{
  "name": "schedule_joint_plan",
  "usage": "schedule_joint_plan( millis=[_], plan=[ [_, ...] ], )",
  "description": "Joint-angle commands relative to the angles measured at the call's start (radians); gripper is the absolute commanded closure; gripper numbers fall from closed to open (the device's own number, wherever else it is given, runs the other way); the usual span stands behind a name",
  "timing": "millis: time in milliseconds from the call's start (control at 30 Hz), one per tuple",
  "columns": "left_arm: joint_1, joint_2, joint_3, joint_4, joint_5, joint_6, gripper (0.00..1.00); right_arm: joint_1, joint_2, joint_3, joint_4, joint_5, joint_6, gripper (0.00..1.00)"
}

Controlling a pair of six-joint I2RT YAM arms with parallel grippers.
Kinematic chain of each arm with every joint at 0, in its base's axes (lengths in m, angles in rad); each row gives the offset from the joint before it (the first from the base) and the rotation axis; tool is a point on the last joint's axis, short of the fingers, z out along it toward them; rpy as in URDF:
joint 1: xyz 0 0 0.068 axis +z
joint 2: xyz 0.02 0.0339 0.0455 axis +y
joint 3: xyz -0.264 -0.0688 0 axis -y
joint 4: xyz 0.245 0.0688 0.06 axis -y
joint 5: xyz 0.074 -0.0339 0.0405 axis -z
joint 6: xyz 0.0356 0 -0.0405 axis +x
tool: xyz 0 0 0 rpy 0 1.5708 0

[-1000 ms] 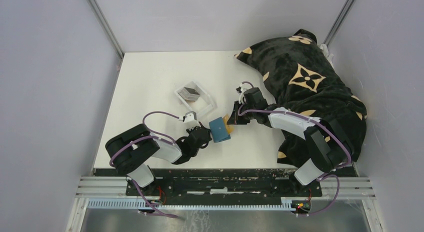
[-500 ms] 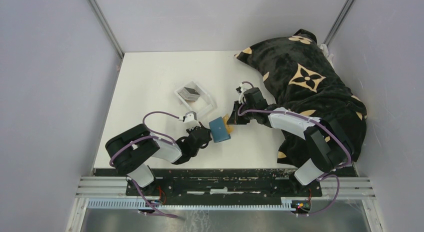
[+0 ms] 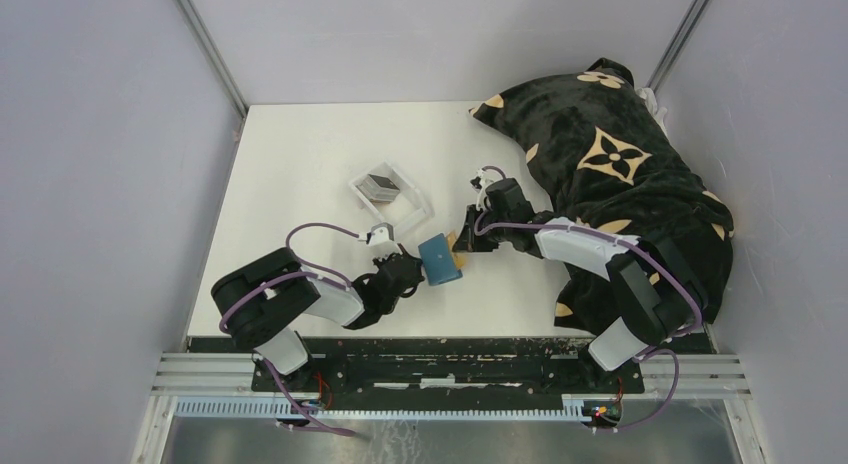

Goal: Put the credit cards into the card holder
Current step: Open the card holder at the center of the board.

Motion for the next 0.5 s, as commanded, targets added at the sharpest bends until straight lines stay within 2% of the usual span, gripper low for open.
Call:
schedule_joint_plan(
  millis=[0,300,467],
  plan=[
    [-0.009,0.028,-0.025,-0.060,0.015,-0.014,0.90,0.026,-0.012,0.007,0.054,-0.006,0.008,0.99],
    [-0.010,0.024,-0.036,-0.046,0.017,-0.015,0.92,0.090,-0.027,0.060,0.021,0.024,0.008,0.99],
    [-0.010,0.051,-0.038,0.037,0.073,0.020,0.92,0.128,-0.022,0.081,0.014,0.048,0.010,0.99]
  ],
)
